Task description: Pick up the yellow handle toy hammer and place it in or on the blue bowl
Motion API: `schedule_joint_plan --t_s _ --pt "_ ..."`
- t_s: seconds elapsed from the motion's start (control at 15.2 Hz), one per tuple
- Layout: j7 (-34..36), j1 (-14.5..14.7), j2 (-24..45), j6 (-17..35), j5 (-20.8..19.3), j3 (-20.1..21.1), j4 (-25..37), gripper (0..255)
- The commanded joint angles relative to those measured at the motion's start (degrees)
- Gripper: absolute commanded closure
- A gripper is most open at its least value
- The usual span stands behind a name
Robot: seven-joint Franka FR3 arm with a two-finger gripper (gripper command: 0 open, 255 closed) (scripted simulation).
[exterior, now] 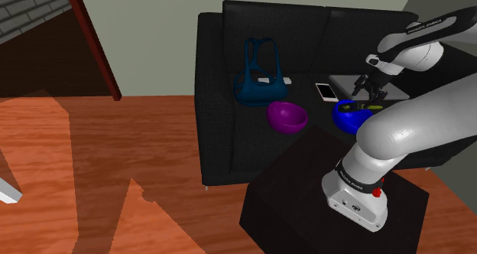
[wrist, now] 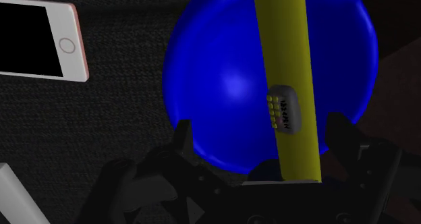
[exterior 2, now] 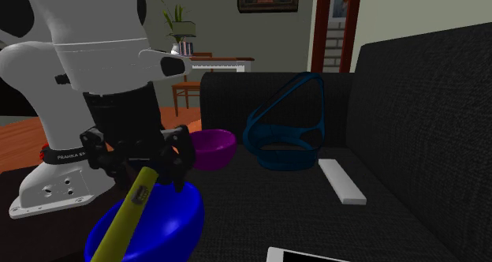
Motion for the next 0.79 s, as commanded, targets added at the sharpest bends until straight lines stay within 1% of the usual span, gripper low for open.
schedule_joint_plan --t_s 0.0,0.13,0.26,0.73 --pt "0.0 0.01 0.0 0.0 0.01 0.01 0.01 0" --pt "0.74 -2.33 -3.12 -5.09 -0.36 3.3 1.92 0" --pt "1.12 -3.76 -5.43 -9.4 -0.27 5.76 3.87 0" --pt "1.11 -3.76 -5.42 -9.4 -0.26 5.76 3.87 0"
